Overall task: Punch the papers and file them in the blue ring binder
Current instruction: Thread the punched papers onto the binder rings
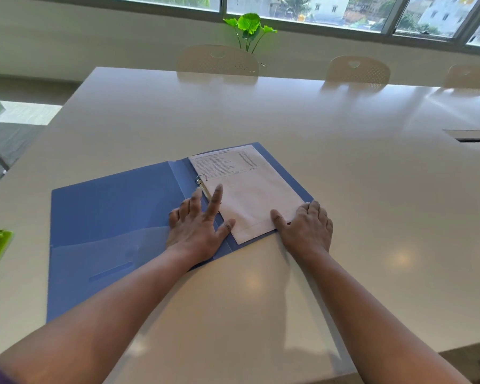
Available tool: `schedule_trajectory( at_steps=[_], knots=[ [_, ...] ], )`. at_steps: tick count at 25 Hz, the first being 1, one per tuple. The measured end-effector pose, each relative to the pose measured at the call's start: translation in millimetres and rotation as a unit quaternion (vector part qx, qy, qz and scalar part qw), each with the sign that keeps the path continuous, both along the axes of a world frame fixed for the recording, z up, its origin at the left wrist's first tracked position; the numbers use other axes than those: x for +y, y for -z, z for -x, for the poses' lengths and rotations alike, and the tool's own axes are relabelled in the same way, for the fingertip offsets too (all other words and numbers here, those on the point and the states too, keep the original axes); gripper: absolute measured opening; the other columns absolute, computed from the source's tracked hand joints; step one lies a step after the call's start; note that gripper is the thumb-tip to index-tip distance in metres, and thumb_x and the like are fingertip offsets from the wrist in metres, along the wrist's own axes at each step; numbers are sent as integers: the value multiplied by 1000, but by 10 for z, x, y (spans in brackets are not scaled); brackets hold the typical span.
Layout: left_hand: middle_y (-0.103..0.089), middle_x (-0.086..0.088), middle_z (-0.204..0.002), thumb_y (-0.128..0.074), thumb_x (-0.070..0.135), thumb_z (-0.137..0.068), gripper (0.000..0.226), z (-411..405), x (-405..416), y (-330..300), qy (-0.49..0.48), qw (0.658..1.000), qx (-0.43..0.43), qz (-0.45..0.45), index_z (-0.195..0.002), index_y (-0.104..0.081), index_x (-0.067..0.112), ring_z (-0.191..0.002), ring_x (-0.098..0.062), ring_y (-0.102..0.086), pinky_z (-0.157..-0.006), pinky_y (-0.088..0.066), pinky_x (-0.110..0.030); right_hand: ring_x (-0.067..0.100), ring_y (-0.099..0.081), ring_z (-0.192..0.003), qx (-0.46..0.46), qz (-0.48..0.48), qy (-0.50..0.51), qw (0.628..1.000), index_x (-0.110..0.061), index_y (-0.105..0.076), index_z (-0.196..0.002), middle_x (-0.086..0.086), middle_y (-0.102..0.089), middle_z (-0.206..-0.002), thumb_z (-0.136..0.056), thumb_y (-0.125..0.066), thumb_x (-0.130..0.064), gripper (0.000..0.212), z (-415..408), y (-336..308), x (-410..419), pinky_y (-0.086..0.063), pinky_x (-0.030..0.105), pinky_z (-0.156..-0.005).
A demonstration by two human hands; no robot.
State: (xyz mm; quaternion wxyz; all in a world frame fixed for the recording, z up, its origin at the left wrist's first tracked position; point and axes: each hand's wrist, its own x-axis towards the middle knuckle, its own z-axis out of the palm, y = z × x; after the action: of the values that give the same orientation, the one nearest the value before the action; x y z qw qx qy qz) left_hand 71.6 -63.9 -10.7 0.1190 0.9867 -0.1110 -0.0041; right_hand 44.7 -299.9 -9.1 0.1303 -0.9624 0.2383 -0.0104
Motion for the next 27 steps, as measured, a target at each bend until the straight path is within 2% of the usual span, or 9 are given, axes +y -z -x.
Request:
schedule_trajectory(
  at_steps=[4, 8, 13, 15, 18, 20, 22, 25, 27],
  knots=[
    [10, -6, -168, -17, 73, -97, 65, 3, -25, -24, 18, 999, 19, -39, -158, -13, 49, -149, -30, -5, -115, -11, -47, 34, -6, -155, 1, -12, -16, 1000, -7, -25, -158, 16, -12, -168, -96, -27, -71, 88, -11, -11, 13, -9, 47, -124],
    [10, -3, -167, -15, 74, -96, 65, -6, -20, -32, 22, 998, 32, -39, -157, -14, 50, -148, -29, -1, -114, -8, -46, 30, -21, -153, -91, -82, -85, 989, -25, -33, -156, 11, -33, -162, -103, -42, -46, 58, -21, -47, 67, -15, 47, -124],
    [13, -2, -169, -16, 75, -97, 67, 3, 5, -31, 18, 999, 33, -32, -158, -4, 51, -151, -29, 0, -116, -8, -47, 10, -63, -105, -281, -398, -34, 873, -32, -25, -156, -4, -61, -125, -94, -67, -28, 75, -40, -331, 320, -54, 44, -101],
    [15, -3, -169, -18, 74, -97, 68, -13, 28, -32, 18, 999, 33, -7, -157, 8, 53, -153, -28, -1, -118, -8, -48, 19, -65, -91, -314, -405, -38, 858, -28, -20, -159, 7, -67, -108, -98, -63, -27, 75, -29, -412, 444, -58, 43, -90],
    [7, 1, -171, -22, 74, -96, 73, -62, 92, -65, 0, 989, 43, 145, -157, 12, 49, -157, -23, -3, -123, -6, -50, 21, -70, -97, -344, -328, -130, 870, -32, -6, -161, 9, -72, -115, -103, -55, -28, 76, 19, -466, 630, -58, 42, -84],
    [-11, 1, -171, -28, 79, -89, 87, -67, 172, -136, -25, 922, 76, 380, -162, -3, 38, -156, -18, -14, -126, -12, -47, 22, -70, -98, -342, -257, -221, 876, -28, 1, -160, 10, -74, -117, -104, -53, -25, 78, 65, -501, 760, -53, 32, -79],
    [-39, -4, -161, -39, 81, -78, 96, -44, 276, -247, -84, 793, 100, 595, -156, -29, 27, -146, -18, -40, -121, -30, -41, 22, -67, -101, -324, -208, -306, 871, -20, -3, -159, 10, -74, -119, -104, -53, -20, 75, 74, -522, 865, -45, 27, -79],
    [-69, -7, -126, -45, 80, -81, 87, -80, 483, -444, -147, 658, 140, 725, -141, -49, 17, -113, -24, -67, -97, -51, -36, 30, -68, -104, -285, -150, -396, 860, -14, -17, -160, 12, -72, -123, -104, -53, -21, 68, 78, -507, 957, -49, 34, -87],
    [-74, -8, -109, -54, 51, -99, 52, -92, 579, -496, -150, 643, 128, 740, -129, -61, 9, -104, -26, -68, -87, -58, -34, 30, -65, -108, -251, -132, -433, 856, -14, -25, -159, 10, -71, -126, -104, -52, -23, 62, 103, -499, 999, -45, 35, -92]
  ],
)
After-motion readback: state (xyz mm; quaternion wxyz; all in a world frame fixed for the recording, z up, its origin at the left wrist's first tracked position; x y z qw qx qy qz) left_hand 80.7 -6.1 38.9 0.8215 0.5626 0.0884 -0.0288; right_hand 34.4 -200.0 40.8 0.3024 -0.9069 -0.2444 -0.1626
